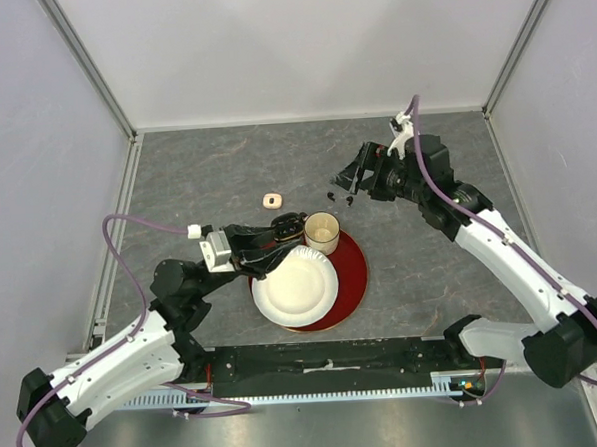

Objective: Insert the wireless bluetooth earbuds into the charging case
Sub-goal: Pick up the earbud from the center of the board.

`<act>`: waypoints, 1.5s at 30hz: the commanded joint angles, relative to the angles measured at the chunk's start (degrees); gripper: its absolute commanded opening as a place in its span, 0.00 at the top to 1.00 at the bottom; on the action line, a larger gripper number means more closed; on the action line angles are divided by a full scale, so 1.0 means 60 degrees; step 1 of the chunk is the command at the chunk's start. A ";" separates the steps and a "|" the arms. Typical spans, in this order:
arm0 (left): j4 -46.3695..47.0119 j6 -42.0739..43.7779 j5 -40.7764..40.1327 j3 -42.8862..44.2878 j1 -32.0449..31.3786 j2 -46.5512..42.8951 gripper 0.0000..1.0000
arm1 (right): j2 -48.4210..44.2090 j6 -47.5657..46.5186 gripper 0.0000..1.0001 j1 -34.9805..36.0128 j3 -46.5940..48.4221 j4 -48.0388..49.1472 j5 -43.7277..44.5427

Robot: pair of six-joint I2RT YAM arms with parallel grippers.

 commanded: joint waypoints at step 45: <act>0.0348 -0.0204 0.0025 -0.0408 -0.0039 -0.1178 0.98 | 0.8847 -0.2024 0.48 -0.0230 0.4429 -0.1998 0.5002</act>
